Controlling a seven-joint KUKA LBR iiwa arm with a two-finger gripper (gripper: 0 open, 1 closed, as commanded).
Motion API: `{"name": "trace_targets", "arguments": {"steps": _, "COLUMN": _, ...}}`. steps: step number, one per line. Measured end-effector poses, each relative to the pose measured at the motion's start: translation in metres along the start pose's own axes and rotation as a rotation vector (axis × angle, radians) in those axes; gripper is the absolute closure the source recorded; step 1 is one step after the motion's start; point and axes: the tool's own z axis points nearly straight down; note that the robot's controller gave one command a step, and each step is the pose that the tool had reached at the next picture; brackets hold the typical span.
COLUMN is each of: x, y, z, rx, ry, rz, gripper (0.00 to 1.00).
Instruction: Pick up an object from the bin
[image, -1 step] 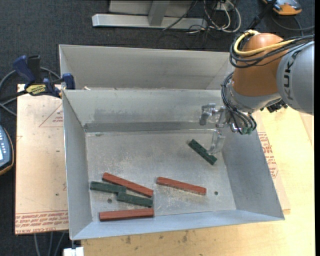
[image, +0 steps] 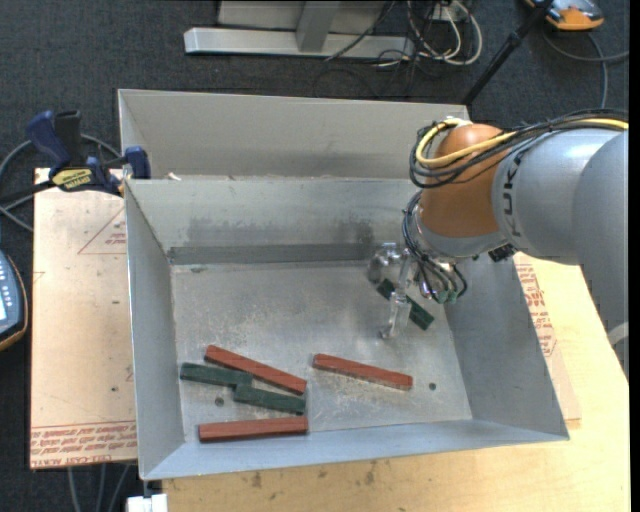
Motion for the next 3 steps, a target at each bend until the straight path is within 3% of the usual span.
{"name": "trace_targets", "arguments": {"steps": 1, "x": 0.047, "y": 0.134, "z": -0.04, "rx": -0.003, "ry": -0.004, "rz": -0.016, "gripper": 0.0}}
{"name": "trace_targets", "arguments": {"steps": 2, "x": 0.093, "y": 0.21, "z": -0.004, "rx": -0.001, "ry": -0.004, "rz": -0.115, "gripper": 0.0}}
{"name": "trace_targets", "arguments": {"steps": 3, "x": 0.158, "y": 0.207, "z": -0.022, "rx": 0.0, "ry": -0.014, "rz": -0.265, "gripper": 0.0}}
